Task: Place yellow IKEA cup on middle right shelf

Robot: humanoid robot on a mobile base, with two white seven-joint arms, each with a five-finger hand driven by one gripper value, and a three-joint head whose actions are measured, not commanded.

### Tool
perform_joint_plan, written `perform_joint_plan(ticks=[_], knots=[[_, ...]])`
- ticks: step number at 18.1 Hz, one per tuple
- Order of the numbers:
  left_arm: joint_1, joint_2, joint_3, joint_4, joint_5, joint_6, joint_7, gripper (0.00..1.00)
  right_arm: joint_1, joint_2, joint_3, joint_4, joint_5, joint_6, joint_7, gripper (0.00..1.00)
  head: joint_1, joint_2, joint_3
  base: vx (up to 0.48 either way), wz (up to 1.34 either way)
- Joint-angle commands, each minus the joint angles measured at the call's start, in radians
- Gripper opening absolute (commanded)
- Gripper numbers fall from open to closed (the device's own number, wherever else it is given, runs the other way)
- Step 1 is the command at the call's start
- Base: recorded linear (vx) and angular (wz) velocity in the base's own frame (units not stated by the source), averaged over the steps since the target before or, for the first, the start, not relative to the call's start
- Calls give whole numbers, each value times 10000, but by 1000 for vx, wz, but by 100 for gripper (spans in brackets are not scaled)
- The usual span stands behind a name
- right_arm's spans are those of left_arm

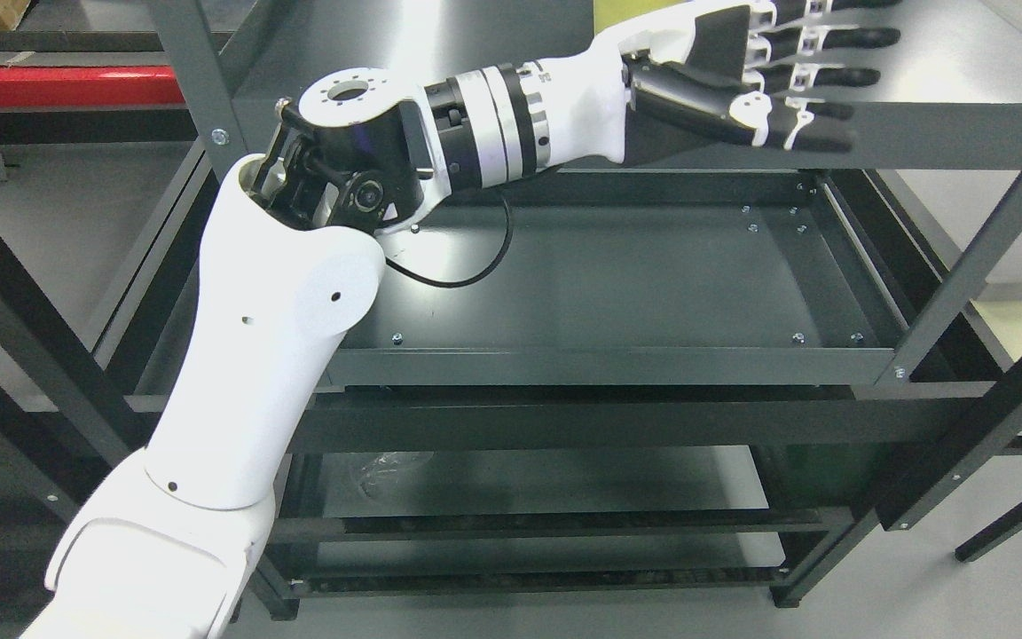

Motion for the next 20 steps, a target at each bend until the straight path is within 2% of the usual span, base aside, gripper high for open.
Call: perform_joint_plan(ticks=[1, 8, 12, 13, 14, 17, 18, 20], knots=[[841, 174, -1011, -391, 118, 95, -192, 97, 139, -175, 169, 0, -246, -7, 7, 99, 0, 0, 0, 0, 0], [2957, 174, -1672, -284, -1107, 80, -192, 98, 139, -175, 169, 0, -246, -7, 7, 99, 0, -1, 0, 0, 0], [3603, 174, -1291, 849, -2914, -133, -176, 98, 139, -175, 169, 0, -246, -7, 7, 99, 0, -1, 0, 0, 0], [3984, 174, -697, 1125, -3709, -742, -131, 98, 139, -175, 169, 0, -246, -7, 7, 99, 0, -1, 0, 0, 0], [4413, 174, -174, 1462, -4583, -1902, -100, 98, 139, -175, 169, 0, -246, -7, 7, 99, 0, -1, 0, 0, 0], [5397, 174, 1130, 2994, -7025, -6363, 190, 98, 124, -175, 169, 0, -246, -7, 7, 99, 0, -1, 0, 0, 0], [5642, 174, 1666, 3212, -7319, -7092, 799, 98, 139, -175, 169, 0, -246, -7, 7, 99, 0, -1, 0, 0, 0], [5935, 174, 2481, 3184, -7353, -7160, 2118, 98, 139, -175, 169, 0, -246, -7, 7, 99, 0, -1, 0, 0, 0]])
